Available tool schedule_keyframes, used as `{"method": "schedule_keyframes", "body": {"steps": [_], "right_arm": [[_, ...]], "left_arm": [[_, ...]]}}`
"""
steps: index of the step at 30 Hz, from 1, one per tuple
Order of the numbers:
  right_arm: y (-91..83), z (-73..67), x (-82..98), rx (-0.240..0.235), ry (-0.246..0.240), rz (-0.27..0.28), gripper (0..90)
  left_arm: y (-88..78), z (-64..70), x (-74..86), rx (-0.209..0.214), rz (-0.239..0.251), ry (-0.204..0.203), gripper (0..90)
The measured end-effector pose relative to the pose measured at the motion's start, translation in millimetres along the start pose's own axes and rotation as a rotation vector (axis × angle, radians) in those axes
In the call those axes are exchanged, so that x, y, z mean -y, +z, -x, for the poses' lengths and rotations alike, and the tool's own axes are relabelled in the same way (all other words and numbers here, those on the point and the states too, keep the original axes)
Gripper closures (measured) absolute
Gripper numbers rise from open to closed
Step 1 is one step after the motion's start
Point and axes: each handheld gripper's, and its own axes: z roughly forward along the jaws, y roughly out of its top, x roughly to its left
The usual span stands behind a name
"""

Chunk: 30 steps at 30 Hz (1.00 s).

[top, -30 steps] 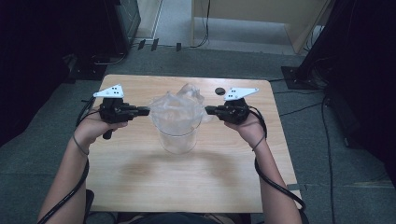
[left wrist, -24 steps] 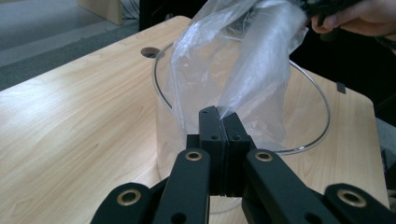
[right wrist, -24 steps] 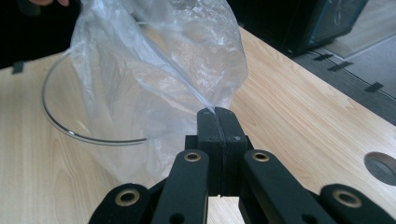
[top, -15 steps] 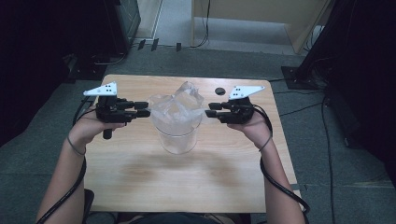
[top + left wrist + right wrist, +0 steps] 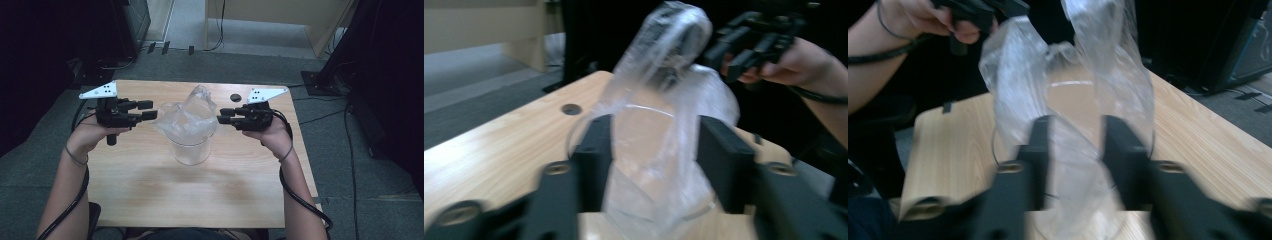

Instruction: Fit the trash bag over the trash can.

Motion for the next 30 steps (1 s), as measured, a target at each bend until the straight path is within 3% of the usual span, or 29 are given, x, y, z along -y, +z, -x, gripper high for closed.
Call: {"method": "schedule_keyframes", "body": {"steps": [3,6,10,13,16,18,21,25,26,30], "right_arm": [[7.5,-4.4,-3.7,0.008,-0.014,-0.021,84.4],[17.9,-5.9,-6.0,0.031,-0.029,-0.029,84.8],[30.3,-10.4,-10.9,0.028,-0.027,-0.020,84.1],[41.3,-14.2,-12.0,0.062,-0.052,-0.039,81.4],[46.1,-13.2,-9.7,0.080,-0.046,-0.053,81.1],[50.4,-9.8,-4.7,0.088,-0.023,-0.071,77.2],[54.0,-9.2,-0.1,0.089,-0.028,-0.104,71.5],[55.2,-10.3,4.0,0.070,-0.022,-0.128,65.8],[56.3,-11.1,8.1,0.053,0.004,-0.140,59.9],[58.1,-15.7,15.2,0.040,-0.006,-0.177,51.1]], "left_arm": [[9.3,-1.2,-0.7,-0.012,-0.029,0.006,66.4],[20.4,-0.5,0.9,-0.013,-0.069,0.017,68.9],[32.4,2.7,3.2,-0.009,-0.105,0.033,68.3],[39.0,3.7,6.5,0.000,-0.135,0.037,65.3],[42.4,4.1,9.4,0.008,-0.153,0.033,63.2],[46.4,5.0,13.1,0.016,-0.174,0.031,61.3],[48.5,6.9,16.7,0.027,-0.192,0.026,58.5],[47.9,9.9,20.2,0.044,-0.202,0.031,55.1],[46.4,12.4,22.1,0.050,-0.201,0.027,55.1],[45.4,17.1,25.8,0.041,-0.214,0.042,50.8]]}}
